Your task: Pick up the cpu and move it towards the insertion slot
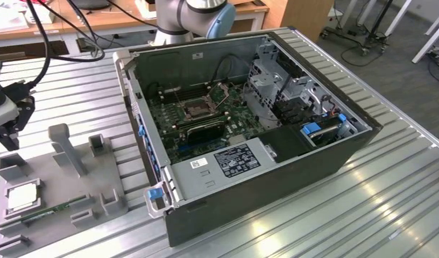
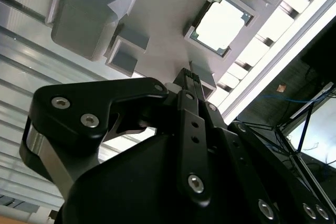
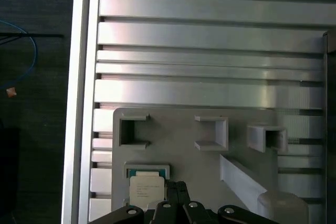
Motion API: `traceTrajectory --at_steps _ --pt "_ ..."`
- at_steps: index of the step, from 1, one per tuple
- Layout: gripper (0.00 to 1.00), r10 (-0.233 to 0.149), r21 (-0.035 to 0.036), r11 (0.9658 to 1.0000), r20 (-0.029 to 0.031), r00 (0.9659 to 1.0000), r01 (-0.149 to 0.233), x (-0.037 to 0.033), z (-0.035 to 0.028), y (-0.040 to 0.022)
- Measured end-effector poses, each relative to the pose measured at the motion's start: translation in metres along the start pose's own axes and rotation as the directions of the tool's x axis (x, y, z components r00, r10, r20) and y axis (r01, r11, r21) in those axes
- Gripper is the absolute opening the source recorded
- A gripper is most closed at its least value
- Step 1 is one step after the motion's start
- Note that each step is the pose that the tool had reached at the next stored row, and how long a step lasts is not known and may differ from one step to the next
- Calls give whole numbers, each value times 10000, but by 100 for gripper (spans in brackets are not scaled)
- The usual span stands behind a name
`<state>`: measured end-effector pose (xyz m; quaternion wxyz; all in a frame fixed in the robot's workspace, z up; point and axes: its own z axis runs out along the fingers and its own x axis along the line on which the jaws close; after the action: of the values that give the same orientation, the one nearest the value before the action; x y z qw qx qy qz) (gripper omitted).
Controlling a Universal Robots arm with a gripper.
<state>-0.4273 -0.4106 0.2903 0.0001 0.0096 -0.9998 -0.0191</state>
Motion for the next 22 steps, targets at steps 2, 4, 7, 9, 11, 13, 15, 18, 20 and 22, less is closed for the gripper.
traceTrajectory --at_steps 2,4,7,9,11,13,15,18,20,22 --pt "11 0 0 10000 -1 10000 0 5 21 -1" --pt "11 0 1 10000 -1 10000 0 10 41 -2" --pt "11 0 1 10000 -2 10000 0 16 68 -6" --pt "11 0 1 10000 -3 10000 0 19 79 -7" --pt "11 1 2 10000 -3 10000 -1 19 80 -7" --pt "11 0 0 10000 0 10000 0 20 83 -15" --pt "11 0 0 10000 -1 10000 0 21 81 -31" --pt "11 1 0 10000 0 10000 -1 23 81 -67" --pt "11 1 0 10000 -1 10000 -1 24 81 -94" --pt "11 1 1 10000 -1 10000 -1 25 80 -118"
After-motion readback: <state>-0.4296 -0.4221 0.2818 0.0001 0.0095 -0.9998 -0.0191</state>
